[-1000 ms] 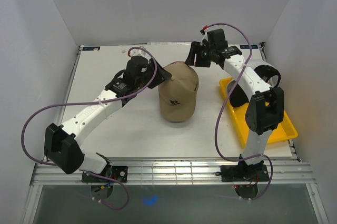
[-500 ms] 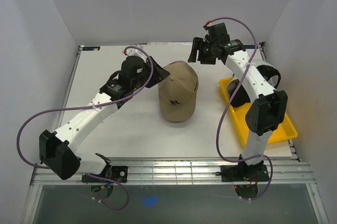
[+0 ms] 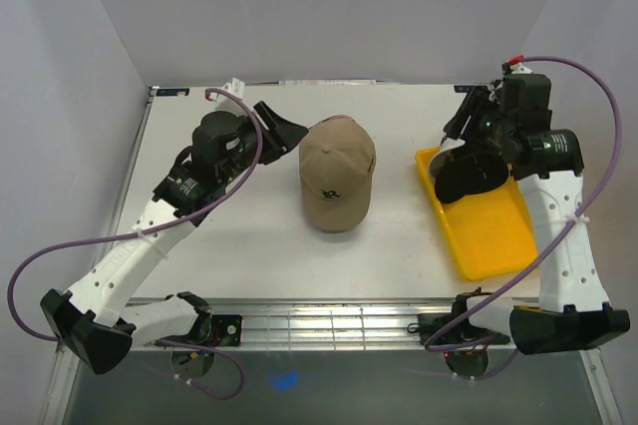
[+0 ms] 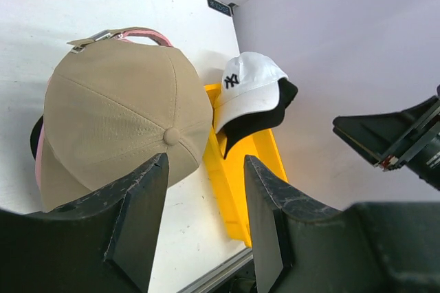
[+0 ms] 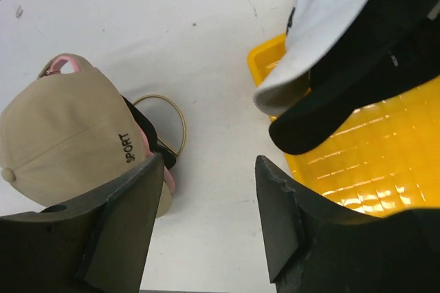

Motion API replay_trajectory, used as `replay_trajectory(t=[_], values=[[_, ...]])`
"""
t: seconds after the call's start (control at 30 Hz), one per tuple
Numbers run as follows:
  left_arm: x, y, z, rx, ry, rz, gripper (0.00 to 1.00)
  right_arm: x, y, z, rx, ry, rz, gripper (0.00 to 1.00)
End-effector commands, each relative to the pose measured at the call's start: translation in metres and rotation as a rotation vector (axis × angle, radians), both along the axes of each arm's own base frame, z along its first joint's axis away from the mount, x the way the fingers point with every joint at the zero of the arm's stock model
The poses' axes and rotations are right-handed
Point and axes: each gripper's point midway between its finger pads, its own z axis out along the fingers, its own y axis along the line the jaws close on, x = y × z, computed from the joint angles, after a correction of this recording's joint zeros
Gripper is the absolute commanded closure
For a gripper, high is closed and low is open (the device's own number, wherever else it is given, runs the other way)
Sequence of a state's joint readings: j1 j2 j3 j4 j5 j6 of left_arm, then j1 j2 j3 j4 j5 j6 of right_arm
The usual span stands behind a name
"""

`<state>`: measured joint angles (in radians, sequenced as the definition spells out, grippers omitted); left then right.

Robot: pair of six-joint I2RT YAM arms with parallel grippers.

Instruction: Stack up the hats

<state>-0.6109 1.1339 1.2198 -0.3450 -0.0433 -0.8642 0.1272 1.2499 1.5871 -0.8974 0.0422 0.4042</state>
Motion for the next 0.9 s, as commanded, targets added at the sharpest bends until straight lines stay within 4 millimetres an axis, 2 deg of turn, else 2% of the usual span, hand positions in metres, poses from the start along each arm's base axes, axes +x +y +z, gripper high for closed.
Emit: replay_trajectory(t=[0.0,0.07,0.13,0.17,0.33,0.5,0.87], values=[[-0.01,0.004,0.007,0.008,-0.021,-0.02,0.42,-0.016,-0.022,-0.045,-0.029,0.123,-0.067,0.39],[-0.014,0.006,0.011,0.001,-0.03,-0.025,0.42,-0.017,-0.035,-0.056,-0.029,0.151,-0.098,0.44],[-0.018,0.007,0.012,-0.001,-0.03,-0.033,0.42,-0.017,-0.042,-0.071,-0.036,0.195,-0.12,0.45],[-0.021,0.008,0.014,-0.004,-0.036,-0.035,0.42,-0.015,-0.052,-0.074,-0.029,0.198,-0.154,0.45],[-0.028,0.013,0.014,0.01,-0.036,-0.04,0.41,-0.003,-0.065,-0.095,0.002,0.251,-0.206,0.45],[-0.031,0.016,0.014,0.019,-0.038,-0.039,0.41,0.006,-0.068,-0.11,0.03,0.283,-0.237,0.45],[-0.033,0.017,0.012,0.029,-0.027,-0.041,0.41,0.018,-0.064,-0.122,0.086,0.277,-0.258,0.45]])
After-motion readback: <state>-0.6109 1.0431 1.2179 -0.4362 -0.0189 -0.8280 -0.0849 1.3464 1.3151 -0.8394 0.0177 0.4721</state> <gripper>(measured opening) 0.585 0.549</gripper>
